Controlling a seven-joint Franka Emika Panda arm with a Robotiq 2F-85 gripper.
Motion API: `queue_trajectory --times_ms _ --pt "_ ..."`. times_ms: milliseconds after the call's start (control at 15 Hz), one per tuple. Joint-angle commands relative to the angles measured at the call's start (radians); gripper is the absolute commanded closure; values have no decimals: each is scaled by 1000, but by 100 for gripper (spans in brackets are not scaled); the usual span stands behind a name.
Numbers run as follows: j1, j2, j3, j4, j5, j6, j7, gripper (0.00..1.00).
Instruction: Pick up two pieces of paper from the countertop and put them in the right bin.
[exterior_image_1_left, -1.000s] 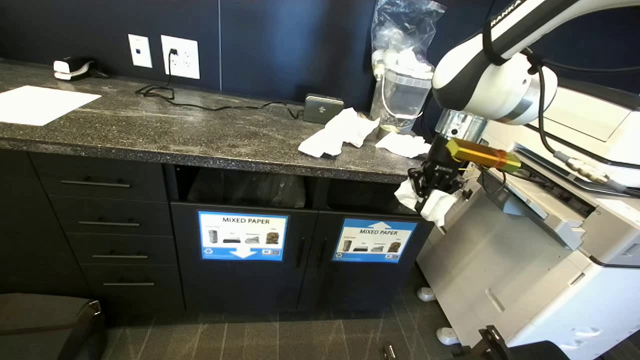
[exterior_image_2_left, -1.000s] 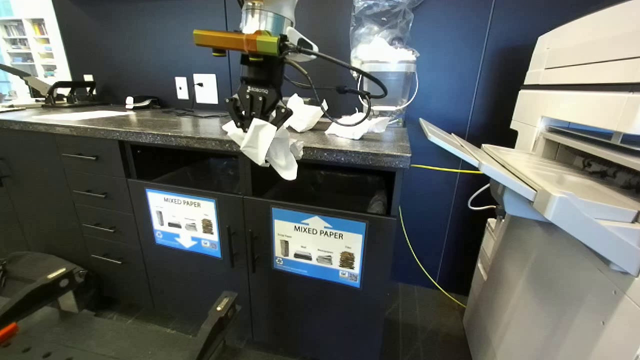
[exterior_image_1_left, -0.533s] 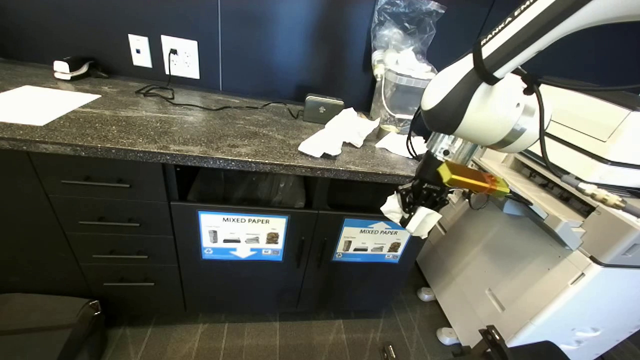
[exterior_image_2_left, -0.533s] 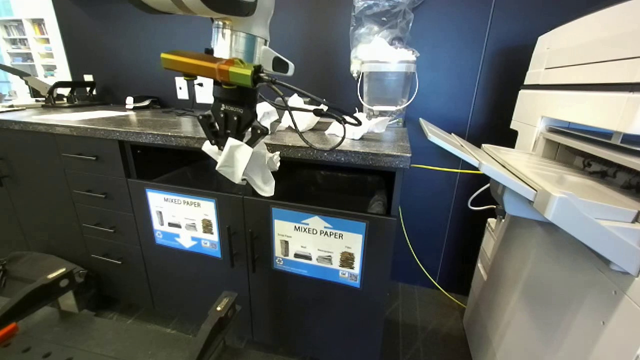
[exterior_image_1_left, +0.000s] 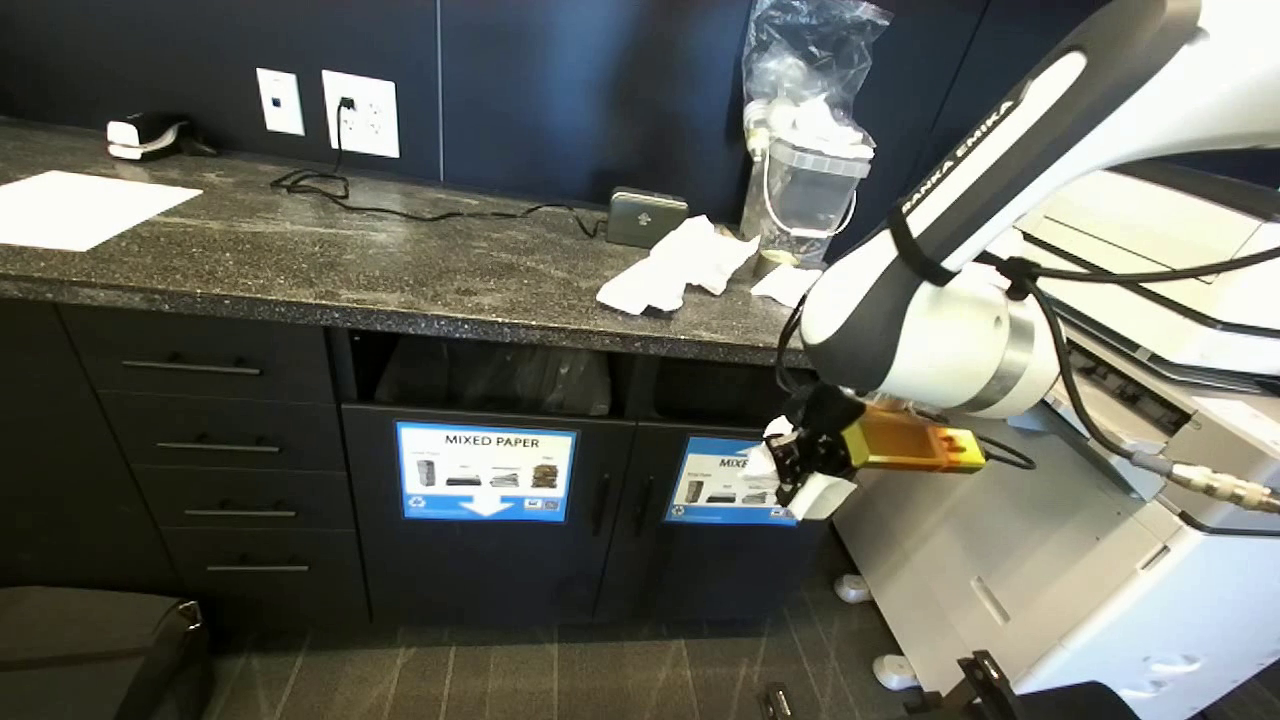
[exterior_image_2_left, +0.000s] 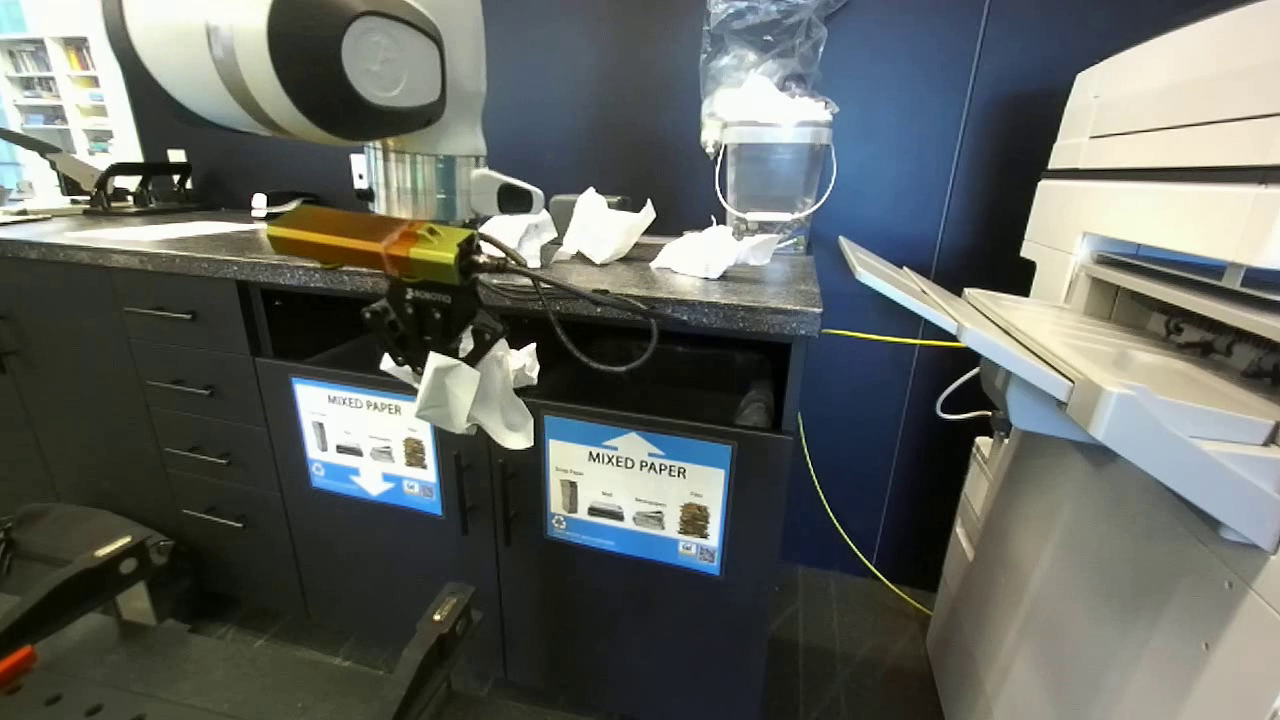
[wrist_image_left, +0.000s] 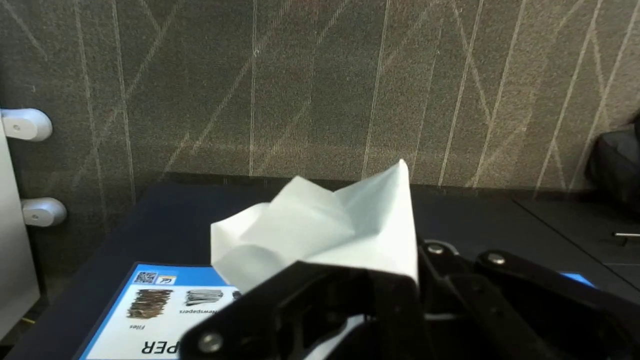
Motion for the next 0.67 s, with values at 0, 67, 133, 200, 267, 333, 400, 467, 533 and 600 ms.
queue_trajectory --times_ms 0,67,133,200,267,333,400,467,533,600 --pt "-29 118 92 10 115 191 -81 94" --pt "-65 154 148 28 153 234 -106 95" --pt "-111 190 214 47 188 286 -128 93" --pt "-165 227 281 67 200 332 -137 93" --pt "-217 269 341 83 186 387 -138 92" --pt "-263 318 389 100 155 451 -134 93" --pt "-302 365 423 111 117 518 -129 93" --pt "-339 413 451 118 76 595 -126 94" --pt "-368 463 463 122 24 664 -128 94" --pt "-397 519 467 131 -42 742 -134 94"
